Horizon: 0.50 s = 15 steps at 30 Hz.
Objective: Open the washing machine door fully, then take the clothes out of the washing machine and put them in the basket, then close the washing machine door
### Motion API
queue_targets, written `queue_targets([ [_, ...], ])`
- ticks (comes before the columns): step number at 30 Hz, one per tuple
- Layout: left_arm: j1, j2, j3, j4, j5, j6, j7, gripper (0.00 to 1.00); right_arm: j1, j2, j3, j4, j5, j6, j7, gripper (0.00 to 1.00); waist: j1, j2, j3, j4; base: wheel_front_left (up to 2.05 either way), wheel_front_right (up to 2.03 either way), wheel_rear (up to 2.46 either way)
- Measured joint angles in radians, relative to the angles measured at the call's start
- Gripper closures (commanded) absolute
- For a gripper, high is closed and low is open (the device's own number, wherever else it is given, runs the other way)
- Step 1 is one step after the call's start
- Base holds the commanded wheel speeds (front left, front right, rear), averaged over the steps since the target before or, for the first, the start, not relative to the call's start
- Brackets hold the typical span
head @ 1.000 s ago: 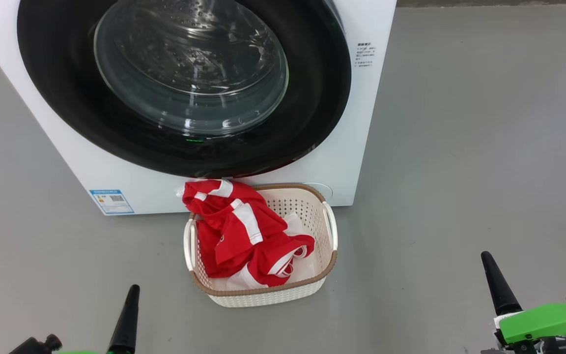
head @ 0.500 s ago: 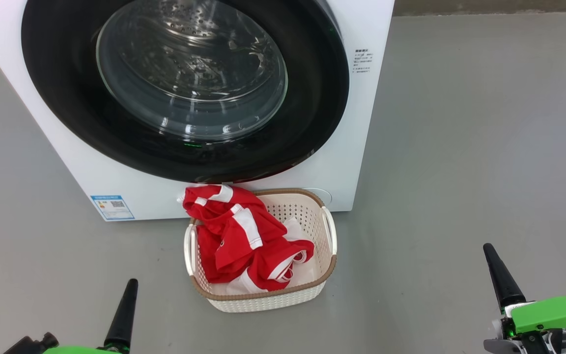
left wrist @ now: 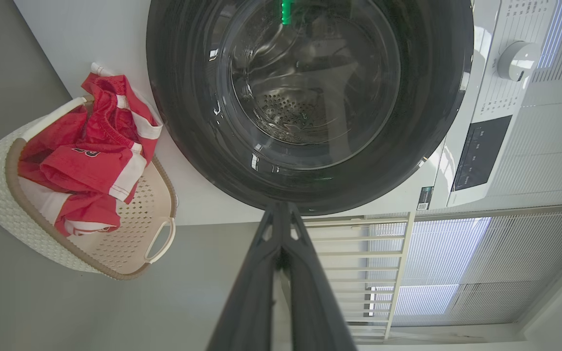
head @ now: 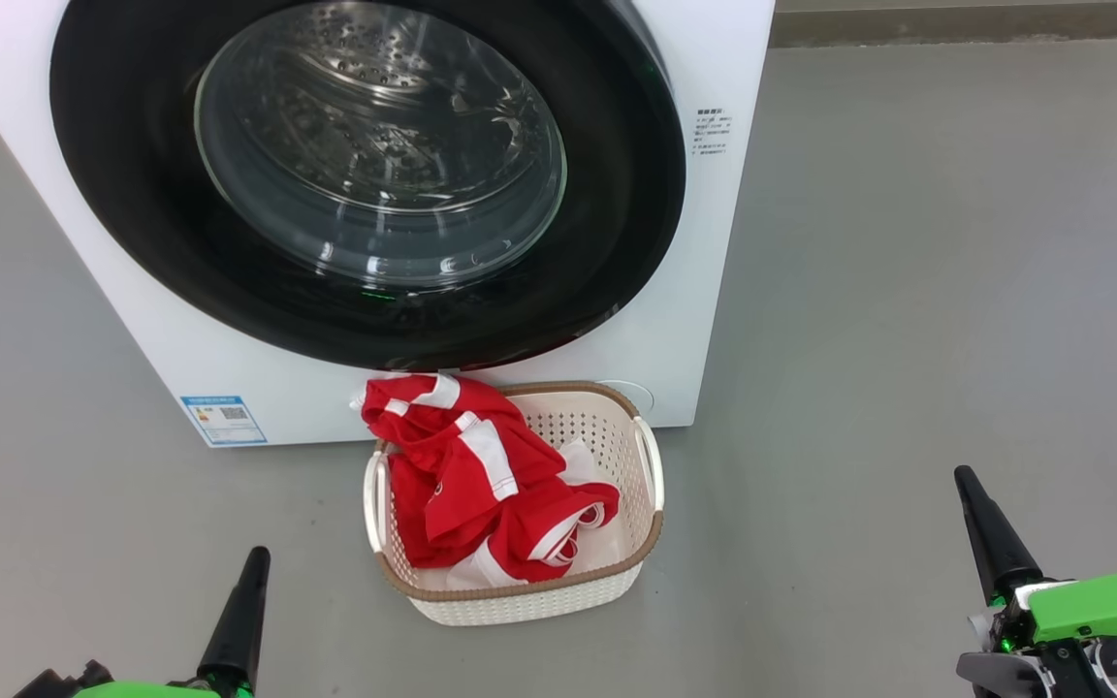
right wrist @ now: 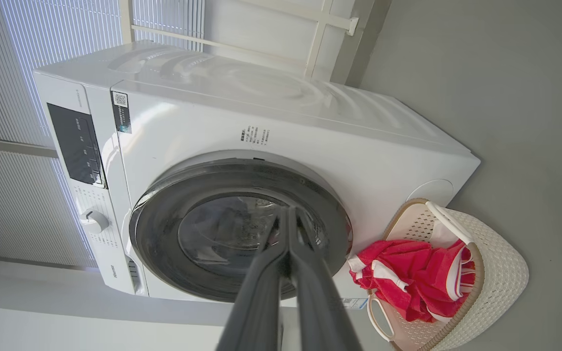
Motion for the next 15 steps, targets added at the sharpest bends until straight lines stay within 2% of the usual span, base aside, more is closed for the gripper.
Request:
queue_targets([
  [9,-0.017,0.0,0.006,0.0,-0.094,0.0,0.025,1.0,-0.006,0.003,-0.017,-0.003,0.073,0.0,0.025,1.0,0.0,0.0,-0.009,-0.001,0.0,0.0,0.0],
  [15,-0.017,0.0,0.009,0.0,-0.097,0.0,0.025,1.0,-0.018,0.003,-0.018,-0.006,0.073,0.0,0.025,1.0,0.0,0.0,-0.009,-0.001,0.0,0.0,0.0],
])
